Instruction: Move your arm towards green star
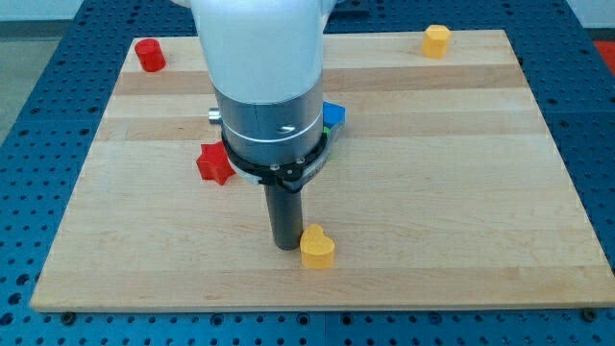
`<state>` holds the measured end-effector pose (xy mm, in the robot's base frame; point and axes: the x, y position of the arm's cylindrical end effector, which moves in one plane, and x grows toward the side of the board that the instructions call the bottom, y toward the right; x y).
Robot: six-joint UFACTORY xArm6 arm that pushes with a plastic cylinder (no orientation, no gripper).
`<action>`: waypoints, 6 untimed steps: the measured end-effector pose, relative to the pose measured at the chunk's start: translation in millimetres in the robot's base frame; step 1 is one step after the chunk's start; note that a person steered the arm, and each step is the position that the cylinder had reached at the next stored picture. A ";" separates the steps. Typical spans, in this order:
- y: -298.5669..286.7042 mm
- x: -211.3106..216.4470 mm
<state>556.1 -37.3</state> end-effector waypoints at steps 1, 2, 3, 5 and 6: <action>-3.8 -9.5; -14.6 -53.6; -15.1 -64.4; -15.6 -73.6; -22.8 -97.5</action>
